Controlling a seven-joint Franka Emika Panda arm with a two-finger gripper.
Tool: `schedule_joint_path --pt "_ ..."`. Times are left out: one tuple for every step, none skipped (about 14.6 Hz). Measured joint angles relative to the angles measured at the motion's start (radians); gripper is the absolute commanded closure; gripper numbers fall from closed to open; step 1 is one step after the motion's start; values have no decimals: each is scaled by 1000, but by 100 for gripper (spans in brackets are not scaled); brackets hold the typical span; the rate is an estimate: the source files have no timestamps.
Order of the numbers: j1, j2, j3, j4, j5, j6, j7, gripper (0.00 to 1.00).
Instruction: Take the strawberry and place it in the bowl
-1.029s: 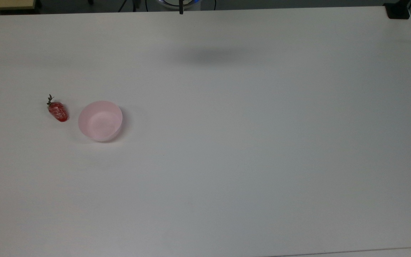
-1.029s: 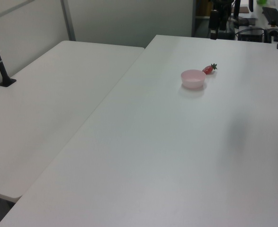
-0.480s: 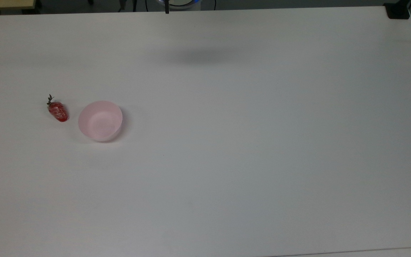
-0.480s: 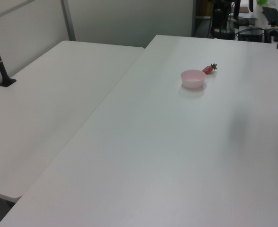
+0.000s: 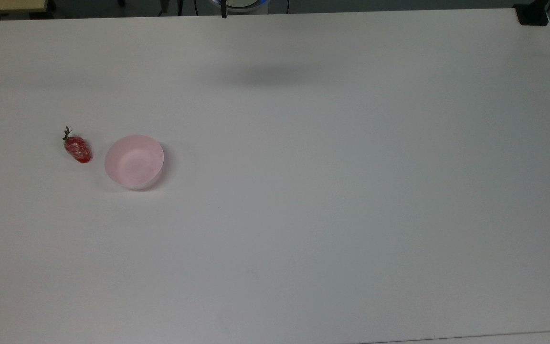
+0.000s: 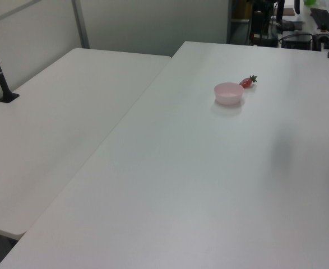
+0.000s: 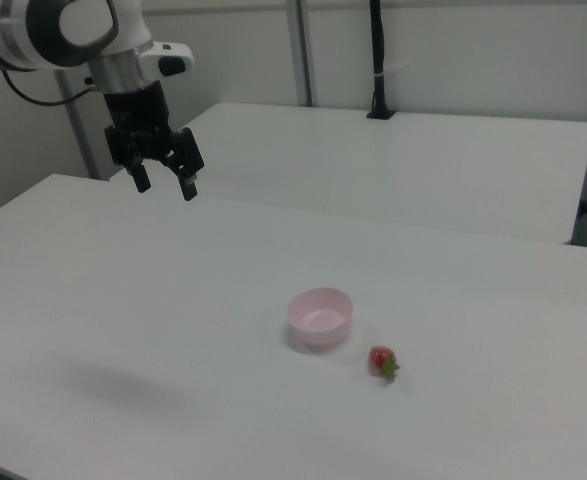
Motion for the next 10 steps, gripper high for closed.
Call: schedule_joint_path --pt "0 0 0 0 0 0 -20 0" --pt "-1 0 -1 0 0 0 -57 0" --pt "-6 0 -1 -1 0 0 -111 0" --pt "-19 1 -2 -2 -6 0 -158 0" --pt "-48 5 -3 -2 -15 11 -220 0" --pt "-75 10 -4 -4 -23 36 -263 0" --pt "-108 19 -6 -6 -28 68 -300 0" --pt "-145 35 -7 -9 -29 106 -338 0" --pt "-181 56 -8 -12 -29 148 -370 0" --pt "-215 82 -10 -16 -29 192 -390 0"
